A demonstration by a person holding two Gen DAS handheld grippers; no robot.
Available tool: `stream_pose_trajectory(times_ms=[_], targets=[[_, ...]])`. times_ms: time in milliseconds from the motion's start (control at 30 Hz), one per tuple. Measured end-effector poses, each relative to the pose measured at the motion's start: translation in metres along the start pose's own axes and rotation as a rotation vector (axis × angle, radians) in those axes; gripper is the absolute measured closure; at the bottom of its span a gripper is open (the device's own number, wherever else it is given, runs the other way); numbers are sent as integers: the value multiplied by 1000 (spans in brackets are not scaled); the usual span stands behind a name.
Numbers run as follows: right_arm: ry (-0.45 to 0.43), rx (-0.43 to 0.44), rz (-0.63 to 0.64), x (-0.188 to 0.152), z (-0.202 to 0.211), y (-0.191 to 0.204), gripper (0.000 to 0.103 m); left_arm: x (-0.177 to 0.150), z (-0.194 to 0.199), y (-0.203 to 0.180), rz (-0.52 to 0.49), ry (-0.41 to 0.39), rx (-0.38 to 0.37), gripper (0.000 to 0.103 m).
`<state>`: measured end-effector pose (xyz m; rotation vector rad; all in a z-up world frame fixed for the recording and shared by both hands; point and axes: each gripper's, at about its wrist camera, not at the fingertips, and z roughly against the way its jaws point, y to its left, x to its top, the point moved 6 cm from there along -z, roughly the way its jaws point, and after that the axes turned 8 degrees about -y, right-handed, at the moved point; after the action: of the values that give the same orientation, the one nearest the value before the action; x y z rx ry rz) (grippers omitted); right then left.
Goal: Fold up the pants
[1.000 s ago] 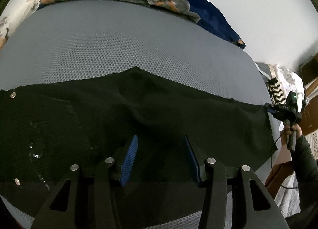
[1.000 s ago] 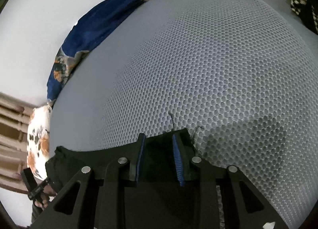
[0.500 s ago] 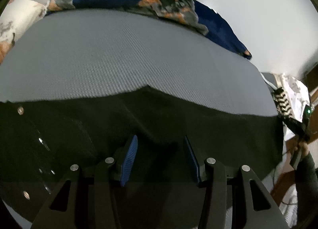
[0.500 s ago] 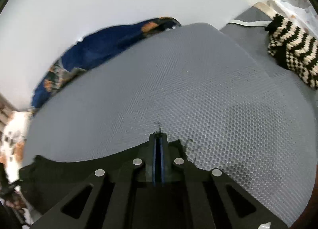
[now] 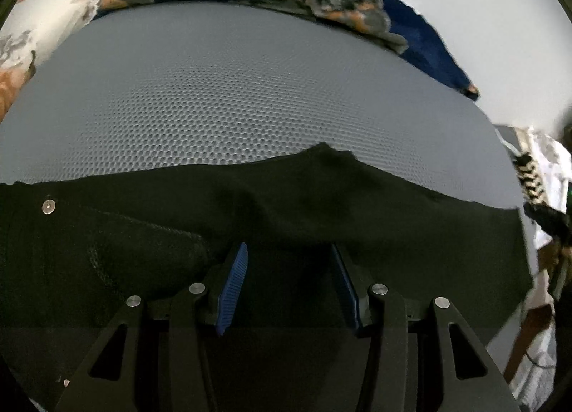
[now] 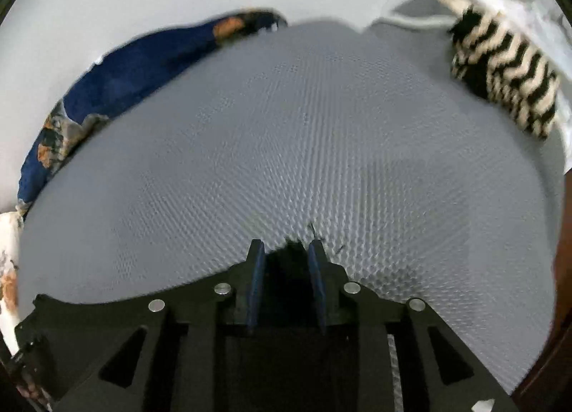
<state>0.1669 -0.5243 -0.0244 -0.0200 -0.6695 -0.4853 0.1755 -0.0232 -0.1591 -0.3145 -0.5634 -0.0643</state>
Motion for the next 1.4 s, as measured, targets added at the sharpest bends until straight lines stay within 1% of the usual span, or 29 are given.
stream_pose_trajectory(times_ms=[67,167,233,267,333,367,467,567,633,700,800,867,933,967,1033,1100,1200,1300,1333,1400], targets=[[6,94,33,2,8,36,78,0,12,1,-6,-10,-2,54],[73,240,133,-11,4,106,78,2,29,11,-1,-28,13,54],[139,350,218,-29,-4,162,78,2,39,24,12,-47,38,54],[180,417,269,-42,-10,199,78,1,45,31,20,-59,49,54],[238,497,335,-62,-20,246,78,0,55,46,43,-81,74,54],[275,544,374,-74,-26,277,78,-1,59,54,54,-83,81,53],[348,625,447,-101,-38,334,78,-9,62,79,92,-68,113,53],[439,699,525,-127,-49,385,78,-21,61,95,133,-52,85,53],[479,717,555,-138,-57,406,78,-27,59,99,131,-39,78,53],[514,726,580,-146,-67,426,74,-32,56,97,106,-39,87,53],[549,736,601,-155,-76,441,73,-35,55,94,62,-43,101,53],[590,739,618,-162,-83,447,70,-36,53,96,66,-45,92,53],[614,756,625,-167,-85,455,71,-38,53,101,91,-46,67,53],[610,775,623,-167,-83,459,89,-38,52,103,103,-47,54,53],[559,773,638,-161,-79,463,91,-38,51,106,120,-48,36,53],[518,739,647,-158,-82,464,95,-38,49,109,130,-54,24,53],[477,683,658,-165,-95,465,95,-40,49,110,124,-56,20,53],[460,681,618,-164,-97,464,94,-40,49,109,120,-55,23,53],[448,675,610,-162,-95,463,92,-40,49,108,120,-55,26,53],[404,651,588,-153,-86,456,78,-38,51,104,113,-54,46,53]])
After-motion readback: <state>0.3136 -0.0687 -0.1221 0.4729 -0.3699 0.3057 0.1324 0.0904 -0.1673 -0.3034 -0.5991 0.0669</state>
